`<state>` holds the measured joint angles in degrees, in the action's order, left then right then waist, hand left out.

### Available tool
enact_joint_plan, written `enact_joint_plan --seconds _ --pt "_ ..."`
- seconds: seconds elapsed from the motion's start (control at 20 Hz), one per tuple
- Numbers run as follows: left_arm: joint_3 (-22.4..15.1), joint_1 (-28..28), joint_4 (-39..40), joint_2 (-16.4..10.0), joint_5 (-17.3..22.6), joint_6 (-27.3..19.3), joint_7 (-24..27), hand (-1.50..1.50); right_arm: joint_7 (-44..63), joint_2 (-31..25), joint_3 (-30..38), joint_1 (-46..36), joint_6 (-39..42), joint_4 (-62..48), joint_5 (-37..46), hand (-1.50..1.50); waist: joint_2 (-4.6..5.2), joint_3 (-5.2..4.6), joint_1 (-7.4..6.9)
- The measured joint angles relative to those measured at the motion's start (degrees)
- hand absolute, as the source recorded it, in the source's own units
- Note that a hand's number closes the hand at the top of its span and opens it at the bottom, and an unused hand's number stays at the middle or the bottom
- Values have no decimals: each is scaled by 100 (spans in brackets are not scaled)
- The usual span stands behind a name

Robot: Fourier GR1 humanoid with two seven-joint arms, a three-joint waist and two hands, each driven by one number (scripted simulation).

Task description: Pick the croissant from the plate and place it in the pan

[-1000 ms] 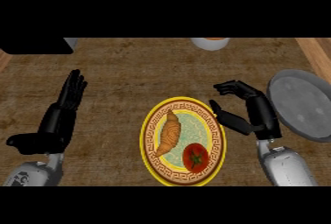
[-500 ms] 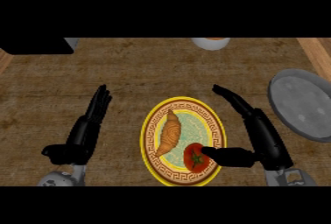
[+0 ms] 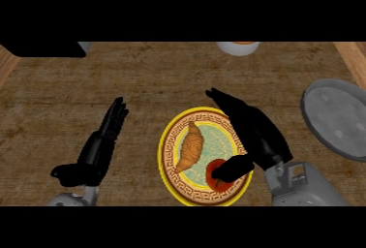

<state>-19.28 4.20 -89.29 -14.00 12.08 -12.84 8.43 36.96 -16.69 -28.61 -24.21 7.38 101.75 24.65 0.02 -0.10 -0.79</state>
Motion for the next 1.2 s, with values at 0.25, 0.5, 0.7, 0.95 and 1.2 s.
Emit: enact_joint_plan --seconds 0.25,0.5,0.7,0.95,1.2 --pt "45 68 74 37 2 71 -17 0 617 225 -455 -568 847 -738 100 -150 9 1 -20" --pt "92 47 48 54 -79 91 -18 0 919 705 -811 -994 1310 -1613 367 -150 8 5 -12" --pt "188 15 107 153 -119 154 8 0 1071 1084 -983 -923 1474 -1971 708 -150 3 8 28" --pt "367 3 -91 197 -195 270 -219 0 956 1346 -826 -728 1628 -2196 1079 -150 -2 9 50" --pt "410 -32 -44 382 -387 346 -203 0 970 1493 -718 -506 1692 -2156 1370 -150 -4 10 61"
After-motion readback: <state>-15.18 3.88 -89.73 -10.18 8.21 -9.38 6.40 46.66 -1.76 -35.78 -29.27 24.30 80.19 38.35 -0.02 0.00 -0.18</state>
